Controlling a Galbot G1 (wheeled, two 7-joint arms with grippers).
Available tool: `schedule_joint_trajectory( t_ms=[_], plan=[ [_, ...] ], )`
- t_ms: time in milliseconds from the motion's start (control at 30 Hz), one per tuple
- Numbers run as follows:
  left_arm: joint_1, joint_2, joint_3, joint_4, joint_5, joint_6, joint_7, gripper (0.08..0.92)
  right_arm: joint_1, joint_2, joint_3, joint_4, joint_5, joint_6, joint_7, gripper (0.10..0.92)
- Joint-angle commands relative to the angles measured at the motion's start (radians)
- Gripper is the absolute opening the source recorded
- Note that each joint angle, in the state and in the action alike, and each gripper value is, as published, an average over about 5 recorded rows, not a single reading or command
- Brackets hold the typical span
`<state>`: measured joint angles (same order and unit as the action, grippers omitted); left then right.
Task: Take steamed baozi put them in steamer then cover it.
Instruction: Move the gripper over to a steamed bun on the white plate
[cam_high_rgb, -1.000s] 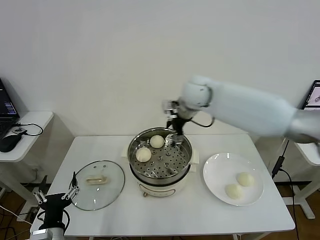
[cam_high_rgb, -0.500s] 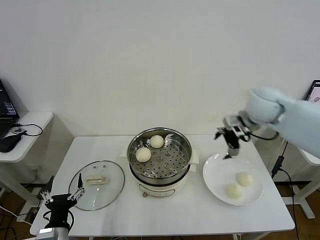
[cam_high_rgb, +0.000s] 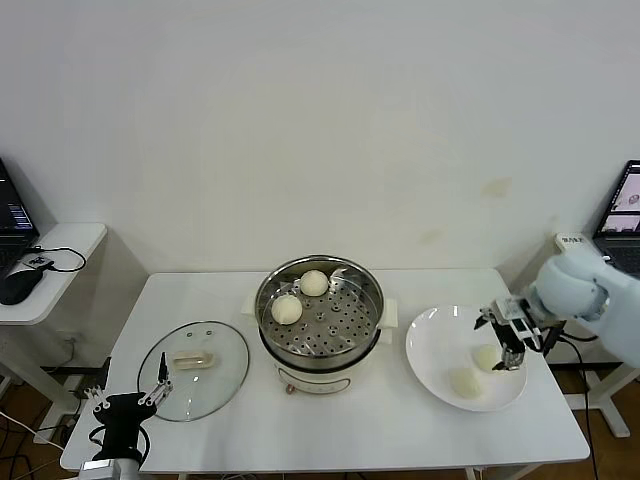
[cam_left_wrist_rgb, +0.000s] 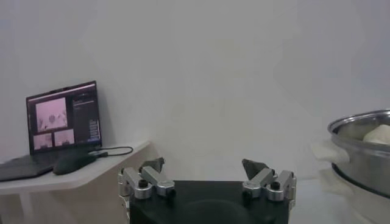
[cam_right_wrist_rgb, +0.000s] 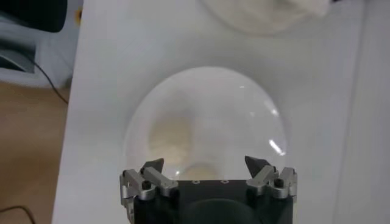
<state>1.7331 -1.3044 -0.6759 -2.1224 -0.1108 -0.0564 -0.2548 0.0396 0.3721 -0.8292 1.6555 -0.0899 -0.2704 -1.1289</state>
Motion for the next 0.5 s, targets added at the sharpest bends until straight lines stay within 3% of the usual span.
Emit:
schedule_joint_trajectory(
  t_ms=[33,500],
  plan=[
    [0.004,-0.002,0.0,0.004,0.003,0.0,0.0,0.823,-0.276,-0.002,0.182,-0.019,-0.092,0.017,0.031,0.823],
    [0.002,-0.002,-0.012,0.015,-0.005,-0.001,-0.001,0.823,-0.312,0.109,0.19,-0.125,-0.119,0.022,0.072,0.823]
  ],
)
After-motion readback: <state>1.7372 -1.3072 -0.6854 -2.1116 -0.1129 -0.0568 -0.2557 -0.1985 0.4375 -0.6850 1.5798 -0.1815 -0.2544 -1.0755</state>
